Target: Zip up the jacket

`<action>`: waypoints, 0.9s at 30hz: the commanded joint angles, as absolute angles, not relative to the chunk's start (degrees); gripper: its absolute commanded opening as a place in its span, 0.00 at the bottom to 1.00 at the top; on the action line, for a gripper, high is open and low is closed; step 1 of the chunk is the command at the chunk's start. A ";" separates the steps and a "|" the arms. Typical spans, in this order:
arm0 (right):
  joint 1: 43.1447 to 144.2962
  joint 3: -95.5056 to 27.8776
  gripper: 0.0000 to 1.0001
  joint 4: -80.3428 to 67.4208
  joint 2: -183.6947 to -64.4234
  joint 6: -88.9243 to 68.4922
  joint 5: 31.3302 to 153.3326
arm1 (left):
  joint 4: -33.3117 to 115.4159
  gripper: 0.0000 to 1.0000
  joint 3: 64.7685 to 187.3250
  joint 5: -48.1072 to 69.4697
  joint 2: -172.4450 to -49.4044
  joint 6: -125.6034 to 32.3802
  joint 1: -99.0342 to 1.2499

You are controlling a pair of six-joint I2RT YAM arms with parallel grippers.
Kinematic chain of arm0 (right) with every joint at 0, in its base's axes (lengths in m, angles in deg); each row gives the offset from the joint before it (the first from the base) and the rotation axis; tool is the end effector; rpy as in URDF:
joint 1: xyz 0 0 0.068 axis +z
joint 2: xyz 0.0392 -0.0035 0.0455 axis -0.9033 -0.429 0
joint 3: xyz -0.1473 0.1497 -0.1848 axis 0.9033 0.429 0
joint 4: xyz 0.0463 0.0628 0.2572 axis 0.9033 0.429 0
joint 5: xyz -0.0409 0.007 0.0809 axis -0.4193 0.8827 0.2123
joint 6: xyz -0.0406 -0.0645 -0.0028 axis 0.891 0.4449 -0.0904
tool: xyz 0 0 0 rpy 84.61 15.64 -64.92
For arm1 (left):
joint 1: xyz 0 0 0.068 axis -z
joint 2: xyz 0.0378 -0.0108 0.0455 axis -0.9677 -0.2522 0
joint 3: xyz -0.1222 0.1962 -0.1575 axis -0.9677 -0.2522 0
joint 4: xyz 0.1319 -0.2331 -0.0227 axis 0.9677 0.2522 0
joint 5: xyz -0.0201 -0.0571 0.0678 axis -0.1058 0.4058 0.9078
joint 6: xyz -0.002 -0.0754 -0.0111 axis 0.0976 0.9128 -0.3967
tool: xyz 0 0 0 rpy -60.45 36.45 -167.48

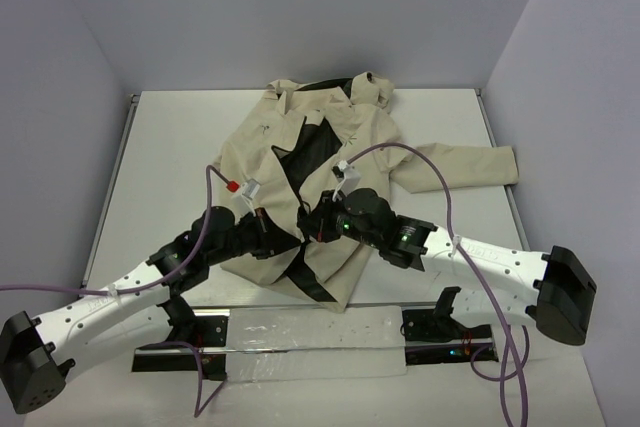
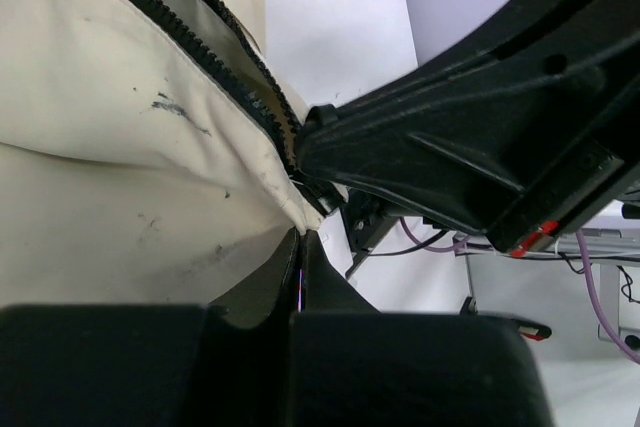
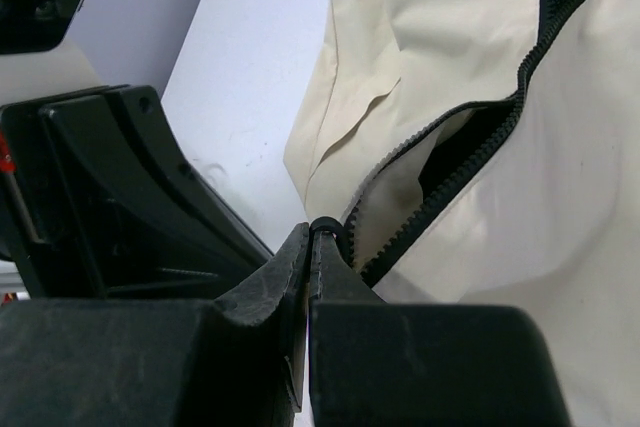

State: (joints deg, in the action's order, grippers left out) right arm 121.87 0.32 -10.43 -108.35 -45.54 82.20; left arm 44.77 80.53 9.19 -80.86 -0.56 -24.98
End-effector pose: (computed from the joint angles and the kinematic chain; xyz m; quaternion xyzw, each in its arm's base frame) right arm 0.1605 0.2443 0.2641 -0.0959 0.8159 0.4232 0.3821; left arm 0.1301 -0.1743 0.2344 -0.0030 0.8191 -0.5017 0.2781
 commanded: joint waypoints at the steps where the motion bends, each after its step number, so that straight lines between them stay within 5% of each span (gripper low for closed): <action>1: 119.57 -0.96 0.00 -15.08 -109.70 -43.58 79.60 | 43.42 0.00 80.10 2.98 -79.54 -1.30 -24.07; 18: 114.25 -3.77 0.00 -15.30 -113.64 -40.91 81.13 | 42.65 0.00 77.39 0.29 -75.16 0.08 -22.24; 27: 102.74 -11.23 0.00 -16.55 -122.40 -37.06 84.42 | 54.80 0.00 76.86 3.25 -64.13 3.20 -19.32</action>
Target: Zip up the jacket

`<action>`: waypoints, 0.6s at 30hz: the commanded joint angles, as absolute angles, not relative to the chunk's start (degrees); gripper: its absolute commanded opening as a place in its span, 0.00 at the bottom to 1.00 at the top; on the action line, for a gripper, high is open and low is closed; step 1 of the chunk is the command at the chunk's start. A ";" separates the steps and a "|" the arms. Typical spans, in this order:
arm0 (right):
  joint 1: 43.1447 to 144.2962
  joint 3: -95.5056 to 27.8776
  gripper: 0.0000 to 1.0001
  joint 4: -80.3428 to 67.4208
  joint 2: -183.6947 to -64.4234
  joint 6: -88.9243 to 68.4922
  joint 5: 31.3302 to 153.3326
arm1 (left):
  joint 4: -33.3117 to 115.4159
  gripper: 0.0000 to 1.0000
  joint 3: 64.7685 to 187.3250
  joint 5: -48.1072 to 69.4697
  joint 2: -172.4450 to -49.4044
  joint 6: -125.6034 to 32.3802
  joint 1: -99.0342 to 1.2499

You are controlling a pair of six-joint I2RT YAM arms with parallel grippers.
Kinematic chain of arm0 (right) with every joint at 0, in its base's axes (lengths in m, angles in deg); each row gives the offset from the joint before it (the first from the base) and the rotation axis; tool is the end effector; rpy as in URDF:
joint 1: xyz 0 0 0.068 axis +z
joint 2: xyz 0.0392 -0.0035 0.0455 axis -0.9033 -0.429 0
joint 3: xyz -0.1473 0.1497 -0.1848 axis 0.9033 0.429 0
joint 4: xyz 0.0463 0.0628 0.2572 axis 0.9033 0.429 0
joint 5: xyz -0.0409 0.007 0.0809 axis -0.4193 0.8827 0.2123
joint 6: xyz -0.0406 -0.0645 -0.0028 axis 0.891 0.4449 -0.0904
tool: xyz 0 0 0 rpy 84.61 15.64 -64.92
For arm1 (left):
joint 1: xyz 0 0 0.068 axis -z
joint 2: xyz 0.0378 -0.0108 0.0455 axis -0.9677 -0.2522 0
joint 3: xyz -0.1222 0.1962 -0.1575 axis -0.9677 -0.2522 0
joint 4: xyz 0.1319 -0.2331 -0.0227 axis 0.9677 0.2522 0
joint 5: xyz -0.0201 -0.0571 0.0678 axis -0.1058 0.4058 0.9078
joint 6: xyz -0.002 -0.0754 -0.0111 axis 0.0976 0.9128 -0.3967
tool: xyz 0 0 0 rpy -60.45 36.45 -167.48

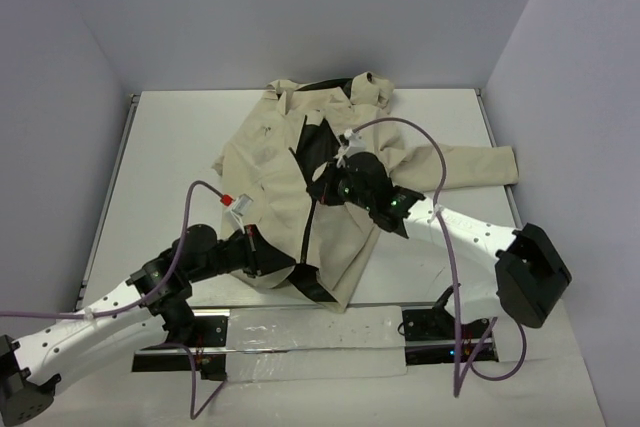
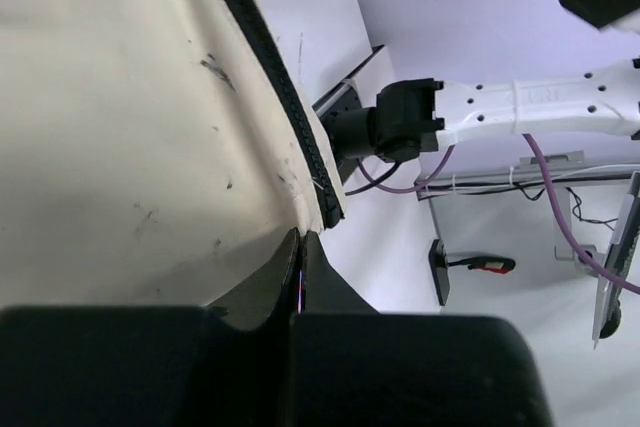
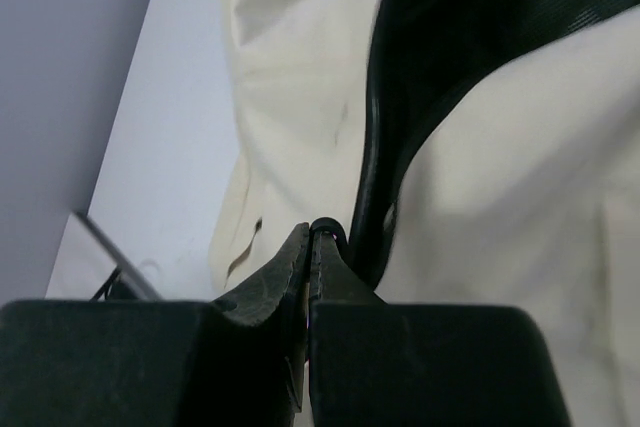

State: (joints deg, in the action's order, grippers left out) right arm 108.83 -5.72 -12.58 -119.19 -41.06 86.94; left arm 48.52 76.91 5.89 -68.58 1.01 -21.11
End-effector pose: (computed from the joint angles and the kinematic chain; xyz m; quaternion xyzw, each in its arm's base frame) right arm 0.2372 0.2343 0.2538 -0.0586 0.8324 0.3734 0.4053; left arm 0.0958 -0.1580 0.2401 0.0349 0.7925 -0.5530 0.2546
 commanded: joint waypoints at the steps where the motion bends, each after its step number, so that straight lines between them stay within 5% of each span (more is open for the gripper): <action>1: 101.96 -12.56 0.00 -16.61 -123.70 -36.72 84.84 | 55.62 0.00 77.02 3.38 -63.33 3.38 -19.21; 18: 82.06 -49.67 0.00 -7.43 -151.93 -30.76 91.71 | 69.39 0.00 84.86 6.87 -56.98 2.45 -18.26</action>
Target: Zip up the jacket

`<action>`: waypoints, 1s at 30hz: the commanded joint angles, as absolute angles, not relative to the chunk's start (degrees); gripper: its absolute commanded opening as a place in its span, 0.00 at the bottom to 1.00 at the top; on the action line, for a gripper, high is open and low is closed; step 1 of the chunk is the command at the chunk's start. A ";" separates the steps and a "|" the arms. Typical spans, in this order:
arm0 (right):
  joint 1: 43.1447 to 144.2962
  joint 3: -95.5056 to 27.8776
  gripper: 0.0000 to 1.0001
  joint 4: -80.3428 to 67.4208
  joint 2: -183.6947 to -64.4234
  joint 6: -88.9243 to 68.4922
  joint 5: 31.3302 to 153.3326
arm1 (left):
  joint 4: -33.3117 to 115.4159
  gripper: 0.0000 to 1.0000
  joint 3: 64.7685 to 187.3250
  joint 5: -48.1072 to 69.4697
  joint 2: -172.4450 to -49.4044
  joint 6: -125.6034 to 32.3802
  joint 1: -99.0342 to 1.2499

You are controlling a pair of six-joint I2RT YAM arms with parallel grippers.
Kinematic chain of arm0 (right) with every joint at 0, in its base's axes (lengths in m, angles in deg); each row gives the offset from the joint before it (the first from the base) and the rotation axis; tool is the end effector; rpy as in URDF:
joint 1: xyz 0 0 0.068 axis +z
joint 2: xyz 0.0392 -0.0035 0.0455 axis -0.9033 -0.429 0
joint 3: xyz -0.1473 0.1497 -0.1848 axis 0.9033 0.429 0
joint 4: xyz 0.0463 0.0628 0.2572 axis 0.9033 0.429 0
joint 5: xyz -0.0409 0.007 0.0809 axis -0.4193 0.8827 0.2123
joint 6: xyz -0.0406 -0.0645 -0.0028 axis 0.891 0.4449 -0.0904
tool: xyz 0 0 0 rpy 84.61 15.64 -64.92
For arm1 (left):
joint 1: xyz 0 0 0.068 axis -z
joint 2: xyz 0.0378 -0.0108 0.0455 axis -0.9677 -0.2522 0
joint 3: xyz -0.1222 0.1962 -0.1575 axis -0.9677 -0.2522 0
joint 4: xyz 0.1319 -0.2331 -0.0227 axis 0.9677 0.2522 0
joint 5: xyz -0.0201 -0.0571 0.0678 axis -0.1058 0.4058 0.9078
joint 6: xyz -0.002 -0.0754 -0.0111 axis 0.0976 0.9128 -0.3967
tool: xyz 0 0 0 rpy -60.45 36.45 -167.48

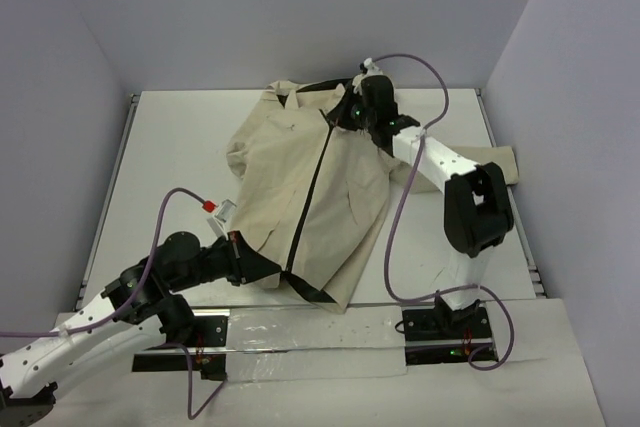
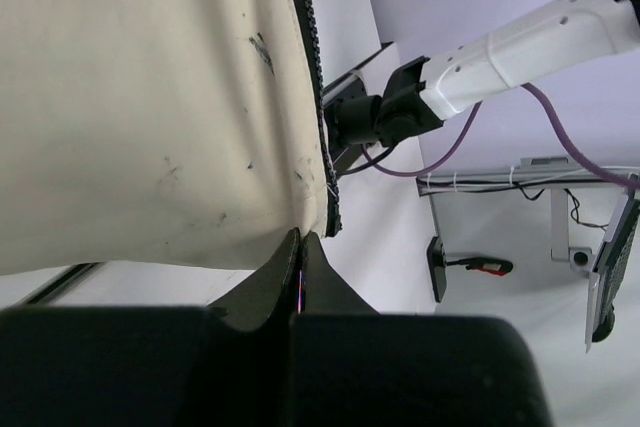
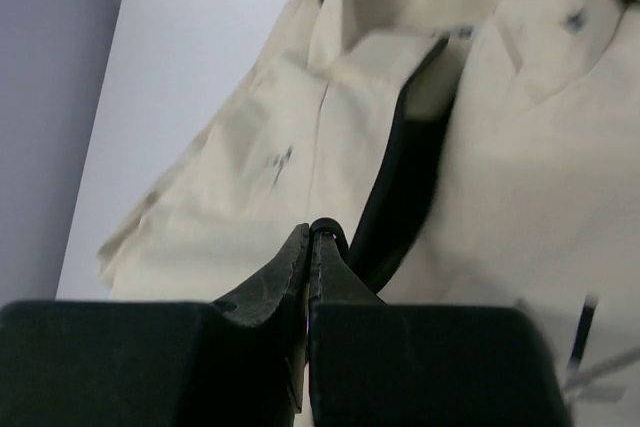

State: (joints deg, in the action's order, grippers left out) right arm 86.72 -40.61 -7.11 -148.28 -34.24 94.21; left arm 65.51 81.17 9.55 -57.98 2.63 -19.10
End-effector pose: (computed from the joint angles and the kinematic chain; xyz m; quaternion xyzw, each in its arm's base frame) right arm 0.4359 0.1886 0.2787 0.0173 0.8312 0.3078 0.4627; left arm 0.0733 -0.1286 0.2567 0.0166 0.8051 -0.5371 0.2510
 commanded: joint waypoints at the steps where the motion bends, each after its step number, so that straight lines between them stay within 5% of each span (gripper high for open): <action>1: 81.91 -51.19 0.00 -7.41 -152.92 -30.58 91.40 | 69.43 0.00 85.14 7.14 -56.96 2.29 -18.26; 17: 68.31 -72.49 0.00 -1.00 -161.47 -30.65 92.43 | 77.34 0.00 91.75 10.24 -54.50 2.37 -18.26; 30: 66.82 -67.38 0.00 -1.05 -148.95 -26.00 92.64 | 72.16 0.00 91.13 17.40 -60.32 -0.77 -18.26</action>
